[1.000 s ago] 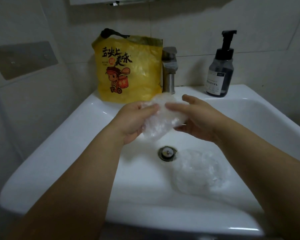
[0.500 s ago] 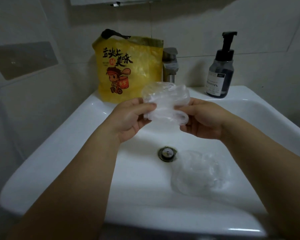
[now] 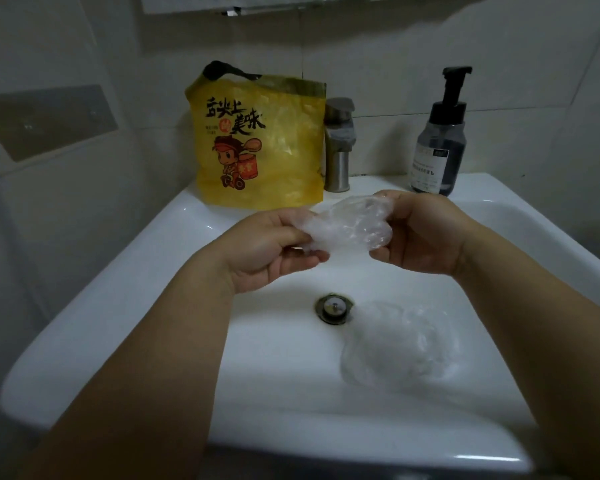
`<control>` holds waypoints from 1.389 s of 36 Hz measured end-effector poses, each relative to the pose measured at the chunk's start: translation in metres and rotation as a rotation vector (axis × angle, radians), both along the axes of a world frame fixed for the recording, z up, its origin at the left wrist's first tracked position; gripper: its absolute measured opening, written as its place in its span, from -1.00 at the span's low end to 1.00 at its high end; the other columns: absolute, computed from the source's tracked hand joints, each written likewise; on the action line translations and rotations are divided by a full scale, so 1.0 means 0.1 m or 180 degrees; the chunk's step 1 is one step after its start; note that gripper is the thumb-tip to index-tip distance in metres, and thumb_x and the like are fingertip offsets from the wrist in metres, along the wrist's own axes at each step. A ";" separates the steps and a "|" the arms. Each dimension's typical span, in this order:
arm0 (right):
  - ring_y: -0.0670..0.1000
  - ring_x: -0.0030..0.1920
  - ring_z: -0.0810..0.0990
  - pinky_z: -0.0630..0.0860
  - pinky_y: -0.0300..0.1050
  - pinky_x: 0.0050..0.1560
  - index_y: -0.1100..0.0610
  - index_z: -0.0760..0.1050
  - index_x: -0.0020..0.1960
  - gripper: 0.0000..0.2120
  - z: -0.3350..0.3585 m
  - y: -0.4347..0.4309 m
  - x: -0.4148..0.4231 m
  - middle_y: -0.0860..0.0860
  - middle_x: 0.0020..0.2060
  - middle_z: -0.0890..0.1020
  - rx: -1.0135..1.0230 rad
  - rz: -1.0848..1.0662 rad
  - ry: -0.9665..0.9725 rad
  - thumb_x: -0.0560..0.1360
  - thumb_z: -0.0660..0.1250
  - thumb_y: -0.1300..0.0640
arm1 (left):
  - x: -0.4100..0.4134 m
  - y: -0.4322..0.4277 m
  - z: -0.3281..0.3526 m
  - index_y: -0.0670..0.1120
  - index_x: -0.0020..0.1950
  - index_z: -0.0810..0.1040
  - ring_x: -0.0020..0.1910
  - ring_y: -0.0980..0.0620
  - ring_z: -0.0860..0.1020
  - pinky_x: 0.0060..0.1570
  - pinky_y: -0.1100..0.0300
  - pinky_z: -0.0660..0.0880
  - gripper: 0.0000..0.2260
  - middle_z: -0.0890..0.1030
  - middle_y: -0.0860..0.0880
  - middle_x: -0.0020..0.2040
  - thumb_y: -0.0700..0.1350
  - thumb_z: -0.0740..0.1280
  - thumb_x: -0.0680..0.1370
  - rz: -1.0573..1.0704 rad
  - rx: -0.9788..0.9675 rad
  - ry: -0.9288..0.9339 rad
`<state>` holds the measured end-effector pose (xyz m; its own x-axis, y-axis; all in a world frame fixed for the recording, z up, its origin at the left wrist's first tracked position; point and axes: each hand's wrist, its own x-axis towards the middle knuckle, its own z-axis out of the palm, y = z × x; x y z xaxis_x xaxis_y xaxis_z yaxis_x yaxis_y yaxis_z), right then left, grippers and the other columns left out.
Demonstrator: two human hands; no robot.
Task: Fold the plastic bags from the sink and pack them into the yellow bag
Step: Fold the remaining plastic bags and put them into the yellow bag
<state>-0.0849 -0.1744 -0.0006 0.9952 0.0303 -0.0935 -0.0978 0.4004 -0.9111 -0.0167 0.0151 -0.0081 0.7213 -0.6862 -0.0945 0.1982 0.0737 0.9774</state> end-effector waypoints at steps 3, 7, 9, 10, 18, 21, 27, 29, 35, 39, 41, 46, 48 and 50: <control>0.04 -0.49 0.50 0.52 -0.22 -0.41 0.20 0.53 -0.40 -0.74 0.05 0.00 -0.05 0.09 -0.44 0.52 0.0195 0.0081 0.0036 0.32 0.11 0.21 | -0.01 0.01 0.04 -0.17 -0.07 0.54 -0.43 0.12 0.61 -0.43 0.35 0.55 -0.77 0.61 -0.07 -0.40 -0.40 0.15 0.61 0.0092 -0.0069 0.0011; 0.10 -0.41 0.59 0.62 -0.03 -0.28 0.22 0.62 -0.42 -0.42 0.06 0.04 -0.04 0.11 -0.41 0.59 -0.0004 0.0055 0.0042 0.56 0.10 -0.11 | -0.03 -0.01 0.02 -0.15 -0.21 0.57 -0.42 0.11 0.58 -0.43 0.34 0.55 -0.76 0.60 -0.04 -0.39 -0.42 0.24 0.55 0.0340 0.0099 -0.0370; 0.09 -0.39 0.61 0.64 0.03 -0.26 0.19 0.62 -0.42 -0.35 0.03 0.10 -0.03 0.10 -0.40 0.62 -0.0284 0.0102 0.0175 0.60 0.06 -0.18 | -0.03 -0.03 0.00 -0.15 -0.24 0.57 -0.38 0.10 0.60 -0.38 0.31 0.57 -0.76 0.62 -0.02 -0.35 -0.40 0.27 0.54 0.0437 0.0221 -0.0594; 0.07 -0.41 0.60 0.65 0.03 -0.26 0.19 0.62 -0.40 -0.38 0.02 0.11 -0.03 0.10 -0.42 0.61 -0.0404 0.0107 0.0259 0.59 0.09 -0.17 | -0.03 -0.03 -0.01 -0.15 -0.24 0.58 -0.37 0.08 0.60 -0.36 0.31 0.57 -0.77 0.63 -0.03 -0.34 -0.40 0.27 0.53 0.0472 0.0225 -0.0638; -0.04 -0.31 0.63 0.58 -0.26 -0.30 0.28 0.57 -0.22 -0.93 -0.02 0.13 -0.04 0.10 -0.25 0.65 -0.1459 -0.0333 -0.0202 0.44 0.39 0.30 | -0.06 -0.02 0.06 -0.21 -0.33 0.60 -0.38 0.00 0.52 -0.39 0.21 0.58 -0.68 0.54 -0.17 -0.26 -0.25 0.16 0.57 0.0556 0.0037 -0.0233; 0.01 -0.24 0.62 0.59 -0.27 -0.26 0.25 0.56 -0.18 -0.89 -0.03 0.18 -0.03 0.10 -0.19 0.63 -0.1755 -0.0347 -0.0343 0.39 0.40 0.42 | -0.02 -0.02 0.02 -0.12 -0.39 0.63 -0.30 0.01 0.59 -0.31 0.18 0.60 -0.62 0.62 -0.10 -0.27 -0.02 0.30 0.59 0.0847 0.0415 -0.0529; 0.05 -0.11 0.63 0.62 -0.18 -0.07 0.09 0.55 -0.07 -0.69 -0.05 0.18 -0.02 0.07 -0.06 0.62 -0.2002 -0.0382 -0.0513 0.33 0.45 0.44 | 0.00 -0.03 -0.08 -0.10 -0.31 0.58 -0.35 0.09 0.55 -0.25 0.20 0.54 -0.83 0.59 0.02 -0.34 -0.25 0.56 0.34 0.0795 0.0912 -0.1358; 0.05 -0.07 0.65 0.62 -0.20 -0.03 0.06 0.55 0.04 -0.63 -0.05 0.18 -0.02 0.06 0.01 0.63 -0.2348 -0.0478 -0.0525 0.34 0.48 0.39 | -0.01 -0.02 -0.06 0.03 -0.35 0.63 -0.21 0.01 0.56 -0.09 0.08 0.54 -0.81 0.60 -0.03 -0.19 -0.19 0.59 0.22 0.0858 0.0955 -0.1494; -0.22 -0.19 0.53 0.41 -0.54 -0.35 0.07 0.45 0.35 -0.45 -0.07 0.14 -0.03 -0.06 0.03 0.59 -0.3259 -0.0806 -0.0747 0.39 0.50 0.25 | -0.07 -0.03 -0.05 0.03 -0.19 0.61 -0.38 0.28 0.50 -0.32 0.45 0.43 -0.75 0.57 0.08 -0.20 -0.33 0.50 0.38 0.0858 0.0943 -0.1968; -0.23 -0.20 0.52 0.41 -0.55 -0.36 0.09 0.41 0.39 -0.45 -0.09 0.13 -0.02 -0.08 -0.02 0.54 -0.3537 -0.0898 -0.0871 0.44 0.46 0.21 | -0.09 -0.05 -0.07 0.03 -0.17 0.61 -0.48 0.27 0.45 -0.40 0.44 0.38 -0.80 0.55 0.10 -0.27 -0.27 0.49 0.42 0.1035 0.0905 -0.2307; -0.18 -0.22 0.56 0.42 -0.53 -0.37 0.11 0.42 0.38 -0.49 -0.08 0.13 -0.02 -0.11 -0.12 0.56 -0.3543 -0.0940 -0.0912 0.46 0.44 0.16 | -0.08 -0.05 -0.08 0.03 -0.15 0.61 -0.43 0.28 0.45 -0.37 0.45 0.39 -0.83 0.56 0.10 -0.26 -0.24 0.47 0.45 0.1138 0.0801 -0.2422; -0.07 -0.15 0.62 0.51 -0.33 -0.19 0.10 0.50 0.27 -0.64 -0.08 0.11 -0.02 -0.08 -0.18 0.60 -0.3755 -0.0954 -0.0948 0.51 0.35 0.02 | -0.04 -0.06 -0.09 0.05 -0.10 0.59 -0.34 0.29 0.44 -0.31 0.47 0.36 -0.88 0.55 0.11 -0.22 -0.19 0.41 0.52 0.1236 0.0758 -0.2620; 0.00 -0.16 0.60 0.47 -0.27 -0.20 0.09 0.56 0.11 -0.76 -0.08 0.10 -0.02 0.04 -0.19 0.61 -0.3930 -0.1033 -0.1000 0.53 0.32 -0.02 | -0.03 -0.06 -0.09 0.10 -0.10 0.55 -0.21 0.30 0.47 -0.21 0.50 0.37 -0.85 0.55 0.10 -0.07 -0.17 0.38 0.55 0.1247 0.0770 -0.2711; 0.00 -0.18 0.50 0.36 -0.35 -0.25 0.12 0.56 0.01 -0.76 -0.07 0.09 -0.02 0.07 -0.16 0.56 -0.4147 -0.1160 -0.1071 0.54 0.29 -0.05 | -0.02 -0.05 -0.08 0.12 -0.12 0.52 -0.13 0.30 0.46 -0.13 0.50 0.36 -0.83 0.53 0.07 0.04 -0.16 0.36 0.57 0.1272 0.0681 -0.2646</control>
<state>-0.0874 -0.1653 -0.0080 0.9081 -0.1552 0.3888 0.1228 -0.7891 -0.6019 -0.0191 0.0097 -0.0166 0.7919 -0.4014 0.4601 -0.5689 -0.2116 0.7947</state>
